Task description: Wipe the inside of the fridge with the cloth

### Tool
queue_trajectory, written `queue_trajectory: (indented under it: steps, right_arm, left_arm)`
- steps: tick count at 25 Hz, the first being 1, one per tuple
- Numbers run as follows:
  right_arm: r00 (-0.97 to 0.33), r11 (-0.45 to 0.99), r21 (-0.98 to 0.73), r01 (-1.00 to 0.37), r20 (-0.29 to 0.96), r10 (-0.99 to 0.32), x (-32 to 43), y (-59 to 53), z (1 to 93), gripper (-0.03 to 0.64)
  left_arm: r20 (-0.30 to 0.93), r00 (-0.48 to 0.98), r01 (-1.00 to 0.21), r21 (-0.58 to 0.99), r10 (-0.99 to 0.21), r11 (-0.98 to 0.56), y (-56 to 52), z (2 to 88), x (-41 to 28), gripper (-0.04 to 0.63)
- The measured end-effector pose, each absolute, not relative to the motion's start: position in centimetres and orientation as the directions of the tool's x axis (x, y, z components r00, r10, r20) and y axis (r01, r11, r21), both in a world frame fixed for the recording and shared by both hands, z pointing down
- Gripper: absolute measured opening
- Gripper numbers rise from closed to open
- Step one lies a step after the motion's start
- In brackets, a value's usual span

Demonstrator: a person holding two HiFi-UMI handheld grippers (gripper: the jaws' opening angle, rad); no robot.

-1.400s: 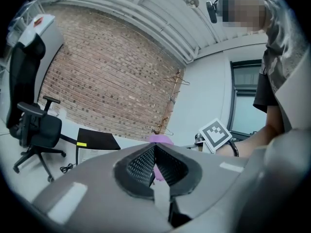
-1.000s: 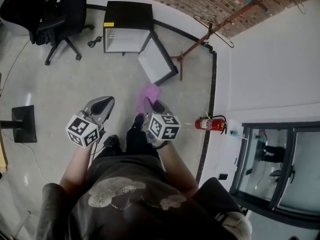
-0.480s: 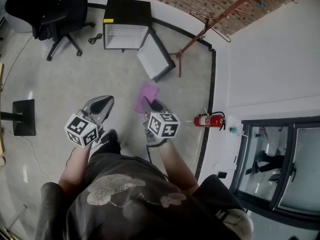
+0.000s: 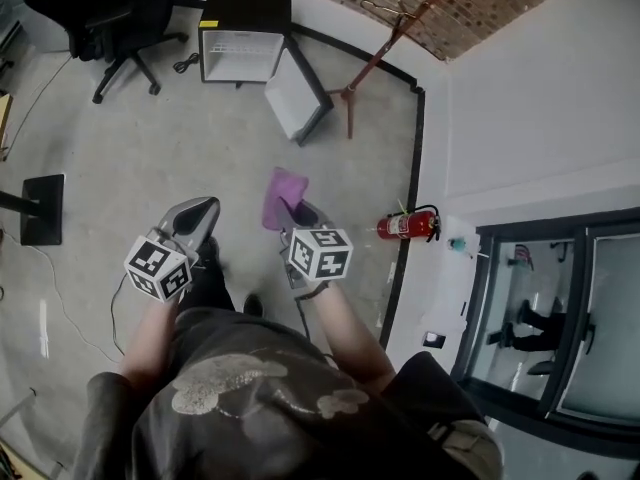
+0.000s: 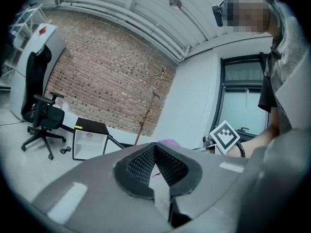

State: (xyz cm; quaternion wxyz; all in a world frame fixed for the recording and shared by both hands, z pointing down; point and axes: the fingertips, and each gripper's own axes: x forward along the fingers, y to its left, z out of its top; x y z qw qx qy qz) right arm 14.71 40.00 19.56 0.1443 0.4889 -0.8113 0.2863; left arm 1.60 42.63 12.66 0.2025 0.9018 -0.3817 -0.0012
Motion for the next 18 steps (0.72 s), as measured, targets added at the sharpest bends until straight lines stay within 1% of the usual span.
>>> queue_trajectory:
  steps: [10,18]
  right_arm:
    - [-0.572,0.454,-0.347,-0.821,0.509,-0.643,16.9,48.5,19.7,0.074]
    - [-0.585,0.468,-0.351,-0.811,0.498,-0.640,17.0,51.9,20.1,0.074]
  left_arm:
    - [0.153,0.692,-0.709,0.330,-0.706,-0.624,50.8,11.7,5.5,0.017]
    - [0.142,0.672,-0.727,0.313,-0.727,-0.611,54.5,11.1,5.7,0.017]
